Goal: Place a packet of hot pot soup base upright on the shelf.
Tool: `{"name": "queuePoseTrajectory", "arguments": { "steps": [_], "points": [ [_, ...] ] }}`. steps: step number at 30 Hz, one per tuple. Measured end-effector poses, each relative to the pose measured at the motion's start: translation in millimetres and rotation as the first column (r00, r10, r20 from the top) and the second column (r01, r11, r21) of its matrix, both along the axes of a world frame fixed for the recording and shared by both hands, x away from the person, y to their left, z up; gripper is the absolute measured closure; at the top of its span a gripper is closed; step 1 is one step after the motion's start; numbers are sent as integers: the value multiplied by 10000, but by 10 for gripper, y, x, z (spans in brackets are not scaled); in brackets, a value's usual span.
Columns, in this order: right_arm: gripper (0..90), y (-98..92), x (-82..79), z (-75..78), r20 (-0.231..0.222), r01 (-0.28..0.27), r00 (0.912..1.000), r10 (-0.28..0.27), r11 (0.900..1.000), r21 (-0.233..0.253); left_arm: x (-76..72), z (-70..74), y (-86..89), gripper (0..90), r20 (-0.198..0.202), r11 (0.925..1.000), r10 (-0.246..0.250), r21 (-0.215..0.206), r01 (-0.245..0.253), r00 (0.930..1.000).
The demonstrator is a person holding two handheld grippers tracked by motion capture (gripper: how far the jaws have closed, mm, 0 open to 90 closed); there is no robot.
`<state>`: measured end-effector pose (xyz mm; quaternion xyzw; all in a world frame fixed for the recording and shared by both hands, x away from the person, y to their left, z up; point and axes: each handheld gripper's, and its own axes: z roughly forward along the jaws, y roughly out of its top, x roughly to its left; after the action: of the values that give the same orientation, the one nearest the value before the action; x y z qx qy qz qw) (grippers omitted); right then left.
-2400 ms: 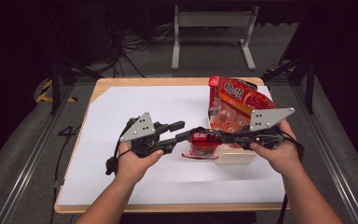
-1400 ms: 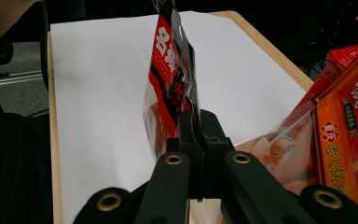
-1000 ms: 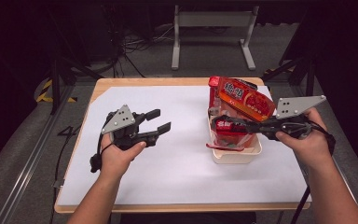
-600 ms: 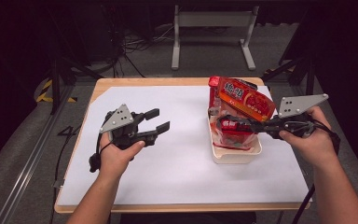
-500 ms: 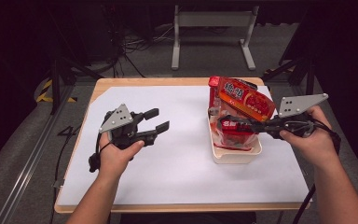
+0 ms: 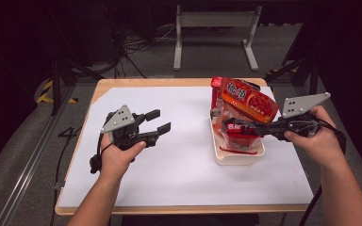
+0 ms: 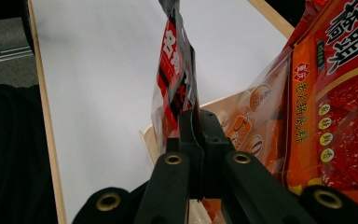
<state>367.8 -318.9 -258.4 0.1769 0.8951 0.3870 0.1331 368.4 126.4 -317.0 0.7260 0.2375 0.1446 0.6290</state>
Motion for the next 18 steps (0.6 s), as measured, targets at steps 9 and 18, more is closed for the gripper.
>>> {"name": "queuePoseTrajectory", "arguments": {
  "steps": [9, 18],
  "points": [
    [898, 1, 43, -99, -379, -24, 9993, 23, 10000, -49, 9, -9, 16, 404, -50, 10000, 54, -8, -54, 10000],
    [896, 0, 77, -176, -623, -34, 9981, 25, 9999, -137, 7, -11, 37, 404, -118, 9999, 104, -12, -104, 9999]
  ]
}}
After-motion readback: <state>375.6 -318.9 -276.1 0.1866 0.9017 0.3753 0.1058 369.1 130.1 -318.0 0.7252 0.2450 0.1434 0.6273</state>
